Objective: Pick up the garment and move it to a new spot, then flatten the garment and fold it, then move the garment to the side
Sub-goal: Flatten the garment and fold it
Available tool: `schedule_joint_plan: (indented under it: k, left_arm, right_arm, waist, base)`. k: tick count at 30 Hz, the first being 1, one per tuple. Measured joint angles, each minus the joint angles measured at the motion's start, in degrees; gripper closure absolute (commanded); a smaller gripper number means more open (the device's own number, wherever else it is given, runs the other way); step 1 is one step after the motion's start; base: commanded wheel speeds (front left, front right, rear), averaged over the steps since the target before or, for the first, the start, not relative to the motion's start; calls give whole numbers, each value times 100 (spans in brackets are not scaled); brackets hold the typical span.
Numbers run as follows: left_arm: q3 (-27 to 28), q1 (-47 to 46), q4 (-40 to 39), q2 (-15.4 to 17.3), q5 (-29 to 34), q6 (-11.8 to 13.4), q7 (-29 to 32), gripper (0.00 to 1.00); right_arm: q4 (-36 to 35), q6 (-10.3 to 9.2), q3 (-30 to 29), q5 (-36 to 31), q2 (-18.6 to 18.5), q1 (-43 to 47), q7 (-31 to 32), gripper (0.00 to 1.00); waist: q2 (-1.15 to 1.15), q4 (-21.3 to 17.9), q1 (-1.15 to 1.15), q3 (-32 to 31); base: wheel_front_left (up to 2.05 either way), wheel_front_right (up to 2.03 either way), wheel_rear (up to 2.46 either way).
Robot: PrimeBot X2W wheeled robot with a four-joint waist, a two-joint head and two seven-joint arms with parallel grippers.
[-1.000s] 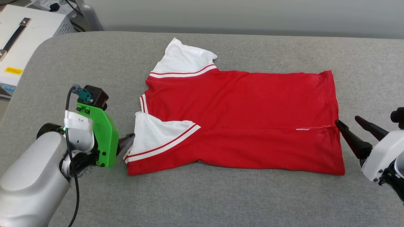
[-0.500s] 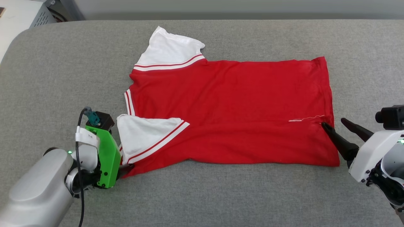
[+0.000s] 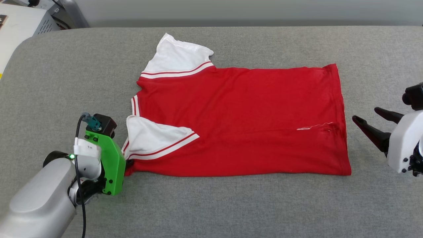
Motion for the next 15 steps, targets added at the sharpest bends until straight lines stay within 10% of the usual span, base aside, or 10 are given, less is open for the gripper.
schedule_joint_plan:
  k: [9, 15]
  left_arm:
    - [-7, 23, -571, 176, 51, 29, -276, 100]
    - [-40, 41, -760, 171, 203, 78, -397, 100]
  right_arm:
    - [227, 0, 396, 325, -442, -240, 1586, 0]
    - [1102, 0, 481, 331, 79, -236, 1583, 0]
  waist:
    - [0, 133, 0, -76]
    - [0, 236, 0, 14]
  base:
    - [0, 0, 0]
    - [0, 0, 0]
